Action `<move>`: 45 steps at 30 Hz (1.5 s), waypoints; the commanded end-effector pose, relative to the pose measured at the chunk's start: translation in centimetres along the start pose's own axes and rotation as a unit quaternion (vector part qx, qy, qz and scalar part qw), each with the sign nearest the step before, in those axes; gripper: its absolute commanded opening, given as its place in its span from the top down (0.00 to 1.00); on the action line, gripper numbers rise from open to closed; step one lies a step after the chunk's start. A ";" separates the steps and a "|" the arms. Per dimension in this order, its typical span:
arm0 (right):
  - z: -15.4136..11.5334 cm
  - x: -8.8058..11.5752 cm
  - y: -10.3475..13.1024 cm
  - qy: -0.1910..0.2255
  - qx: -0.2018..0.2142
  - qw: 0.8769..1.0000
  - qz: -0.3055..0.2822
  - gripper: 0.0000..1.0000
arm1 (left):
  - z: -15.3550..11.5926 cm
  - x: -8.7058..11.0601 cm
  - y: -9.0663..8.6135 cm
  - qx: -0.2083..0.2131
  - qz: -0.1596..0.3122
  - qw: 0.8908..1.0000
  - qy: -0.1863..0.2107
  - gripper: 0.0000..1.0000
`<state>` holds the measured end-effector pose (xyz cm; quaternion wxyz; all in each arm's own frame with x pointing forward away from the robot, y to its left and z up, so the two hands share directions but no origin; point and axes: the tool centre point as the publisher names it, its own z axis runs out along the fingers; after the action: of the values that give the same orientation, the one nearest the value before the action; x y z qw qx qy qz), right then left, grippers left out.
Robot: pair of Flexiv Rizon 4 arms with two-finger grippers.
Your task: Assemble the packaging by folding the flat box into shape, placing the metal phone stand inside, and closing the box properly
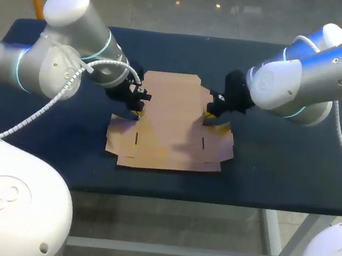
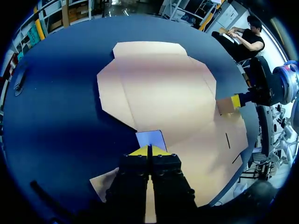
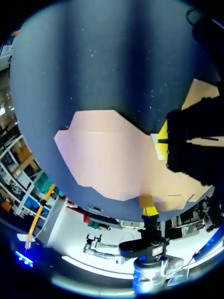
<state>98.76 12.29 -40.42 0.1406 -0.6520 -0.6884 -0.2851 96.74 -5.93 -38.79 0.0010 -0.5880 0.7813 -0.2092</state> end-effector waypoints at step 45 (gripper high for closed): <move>4.2 0.5 -0.3 -0.116 0.033 0.993 0.013 1.00 | 4.0 0.4 -1.3 -0.025 -0.024 0.997 -0.066 1.00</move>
<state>98.66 14.48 -42.67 0.0898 -0.6811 -0.6984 -0.2007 98.26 -7.48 -41.02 0.0188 -0.6141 0.7714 -0.1657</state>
